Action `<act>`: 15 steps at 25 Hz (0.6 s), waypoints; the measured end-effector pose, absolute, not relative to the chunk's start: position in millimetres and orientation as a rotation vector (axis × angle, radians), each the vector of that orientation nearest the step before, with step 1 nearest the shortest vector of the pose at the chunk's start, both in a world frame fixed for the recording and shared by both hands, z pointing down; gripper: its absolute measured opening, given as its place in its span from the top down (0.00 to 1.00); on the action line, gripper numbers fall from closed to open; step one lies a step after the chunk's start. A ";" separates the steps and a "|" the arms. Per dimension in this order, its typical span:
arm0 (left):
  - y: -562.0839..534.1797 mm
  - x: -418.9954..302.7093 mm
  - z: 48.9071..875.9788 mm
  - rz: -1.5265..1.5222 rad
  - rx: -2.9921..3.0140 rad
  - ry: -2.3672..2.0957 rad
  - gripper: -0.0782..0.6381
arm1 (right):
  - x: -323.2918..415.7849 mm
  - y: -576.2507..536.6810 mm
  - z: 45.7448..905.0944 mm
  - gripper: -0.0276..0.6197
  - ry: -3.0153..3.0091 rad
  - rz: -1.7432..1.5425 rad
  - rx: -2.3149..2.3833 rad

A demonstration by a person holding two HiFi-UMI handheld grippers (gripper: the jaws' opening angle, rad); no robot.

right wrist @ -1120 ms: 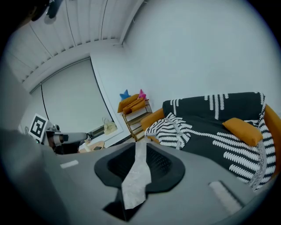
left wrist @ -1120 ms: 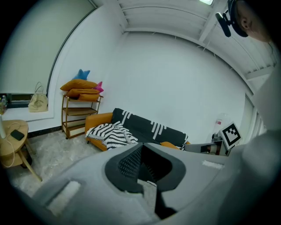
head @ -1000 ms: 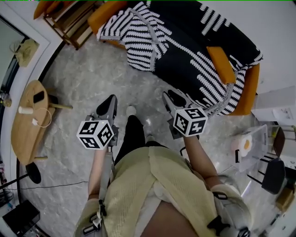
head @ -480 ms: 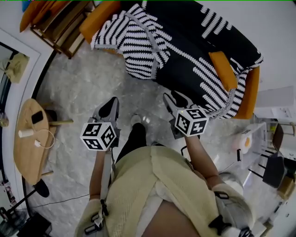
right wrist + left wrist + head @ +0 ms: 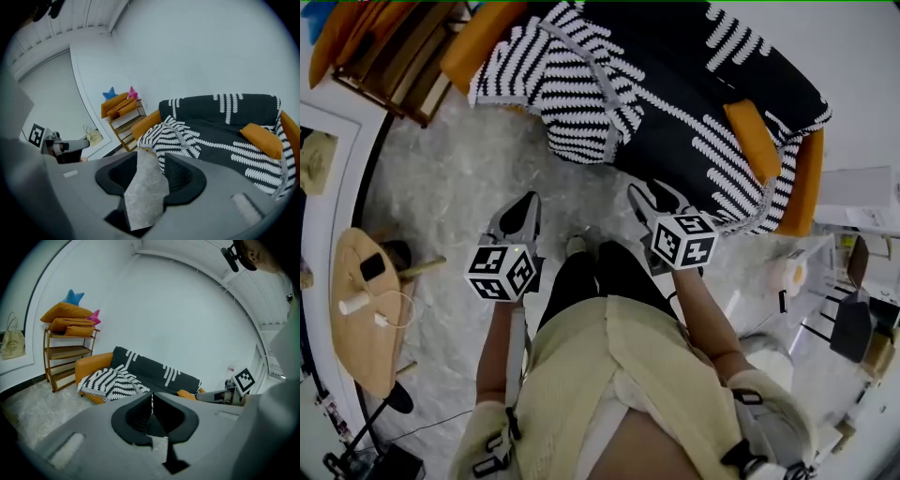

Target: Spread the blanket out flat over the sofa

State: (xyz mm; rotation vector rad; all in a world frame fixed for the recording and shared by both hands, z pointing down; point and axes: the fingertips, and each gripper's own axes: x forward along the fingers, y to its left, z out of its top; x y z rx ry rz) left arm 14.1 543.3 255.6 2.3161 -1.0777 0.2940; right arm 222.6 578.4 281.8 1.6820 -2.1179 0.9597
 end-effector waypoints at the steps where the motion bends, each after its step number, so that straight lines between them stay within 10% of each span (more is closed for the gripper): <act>1: 536.9 17.1 258.9 0.298 2.318 -1.068 0.87 | 226.4 571.4 286.3 0.67 -2.105 0.968 1.693; 15: 432.6 77.0 301.0 0.278 2.234 -1.053 0.85 | 282.2 465.1 348.6 0.67 -2.019 1.038 1.651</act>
